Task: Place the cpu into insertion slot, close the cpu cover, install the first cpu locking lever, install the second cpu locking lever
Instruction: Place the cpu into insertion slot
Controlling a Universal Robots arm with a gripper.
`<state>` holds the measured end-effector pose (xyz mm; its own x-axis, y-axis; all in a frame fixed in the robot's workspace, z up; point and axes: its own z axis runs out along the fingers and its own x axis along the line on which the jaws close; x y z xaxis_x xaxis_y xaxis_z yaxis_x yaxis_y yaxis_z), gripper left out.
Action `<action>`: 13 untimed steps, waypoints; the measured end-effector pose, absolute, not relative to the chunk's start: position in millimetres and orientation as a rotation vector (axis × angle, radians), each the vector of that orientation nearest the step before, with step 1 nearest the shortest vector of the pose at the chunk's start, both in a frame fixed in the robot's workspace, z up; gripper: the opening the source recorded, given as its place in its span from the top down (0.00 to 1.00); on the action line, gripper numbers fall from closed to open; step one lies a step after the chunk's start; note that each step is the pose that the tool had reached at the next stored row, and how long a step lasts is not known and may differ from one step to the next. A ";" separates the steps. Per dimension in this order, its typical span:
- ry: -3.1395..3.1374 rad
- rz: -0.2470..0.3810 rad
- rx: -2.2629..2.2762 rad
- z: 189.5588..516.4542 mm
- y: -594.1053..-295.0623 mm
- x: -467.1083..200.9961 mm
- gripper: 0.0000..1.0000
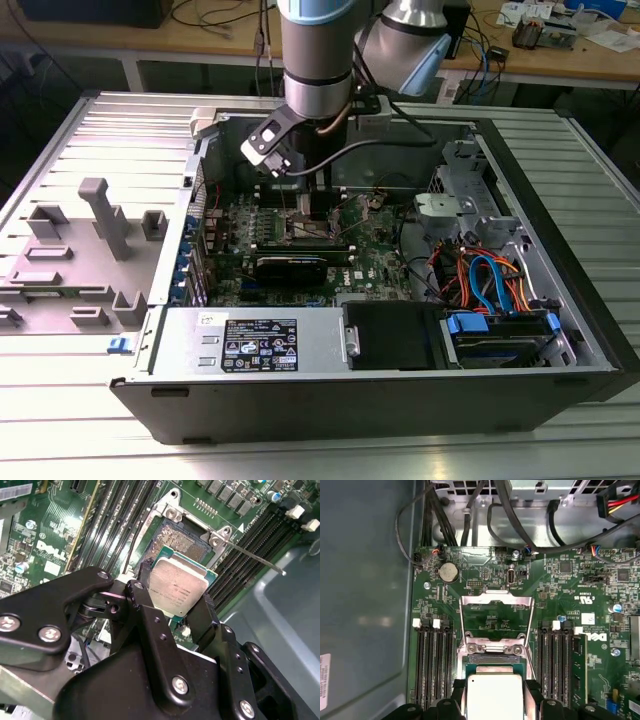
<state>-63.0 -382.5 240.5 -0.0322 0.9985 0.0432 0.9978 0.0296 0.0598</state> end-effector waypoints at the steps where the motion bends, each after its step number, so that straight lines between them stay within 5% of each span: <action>1: 2.246 0.114 2.178 238.4 -382.3 -63.3 0.46; 13: 2.246 0.113 2.178 211.3 -380.4 -65.8 0.46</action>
<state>-65.8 -380.4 211.3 -0.0323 0.9986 0.0424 0.9978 0.0297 0.0597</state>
